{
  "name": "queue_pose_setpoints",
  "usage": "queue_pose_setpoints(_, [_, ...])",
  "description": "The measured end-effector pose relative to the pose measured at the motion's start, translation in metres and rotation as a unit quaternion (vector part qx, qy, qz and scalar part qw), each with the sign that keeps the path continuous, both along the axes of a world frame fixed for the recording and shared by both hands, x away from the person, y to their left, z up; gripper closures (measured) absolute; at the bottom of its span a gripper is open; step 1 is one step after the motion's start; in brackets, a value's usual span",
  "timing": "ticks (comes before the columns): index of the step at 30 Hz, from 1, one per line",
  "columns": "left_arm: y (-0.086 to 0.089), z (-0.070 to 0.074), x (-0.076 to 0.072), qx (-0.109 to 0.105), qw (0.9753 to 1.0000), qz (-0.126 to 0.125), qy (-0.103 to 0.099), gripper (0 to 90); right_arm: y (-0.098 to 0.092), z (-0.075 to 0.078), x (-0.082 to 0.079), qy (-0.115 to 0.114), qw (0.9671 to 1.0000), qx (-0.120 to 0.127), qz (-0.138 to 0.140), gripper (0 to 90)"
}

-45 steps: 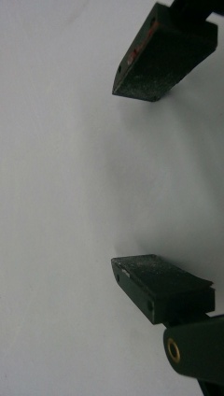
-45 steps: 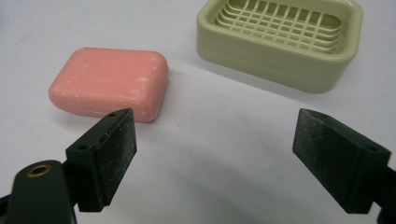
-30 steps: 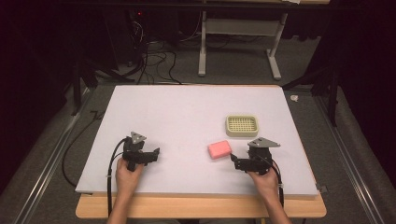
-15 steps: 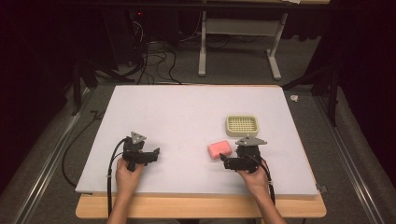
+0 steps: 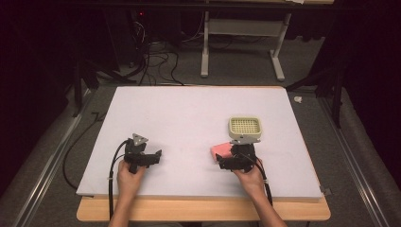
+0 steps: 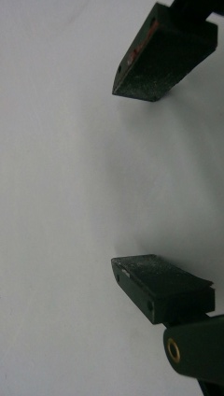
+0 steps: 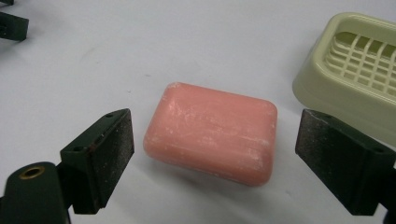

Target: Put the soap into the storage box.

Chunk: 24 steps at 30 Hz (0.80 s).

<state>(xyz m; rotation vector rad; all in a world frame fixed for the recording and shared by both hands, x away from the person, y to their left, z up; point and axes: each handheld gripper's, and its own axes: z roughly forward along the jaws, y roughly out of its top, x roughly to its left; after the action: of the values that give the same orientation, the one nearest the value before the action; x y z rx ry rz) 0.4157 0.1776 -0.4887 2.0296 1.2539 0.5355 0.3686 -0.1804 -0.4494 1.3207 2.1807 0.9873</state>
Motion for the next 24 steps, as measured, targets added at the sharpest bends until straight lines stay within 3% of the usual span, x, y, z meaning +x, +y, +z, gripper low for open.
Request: queue_pose_setpoints(24, [0.000,0.000,0.000,0.000,1.0000,0.000,0.000,15.4,0.014,-0.012,0.020,0.017,0.9997,-0.012,-0.012,11.9])
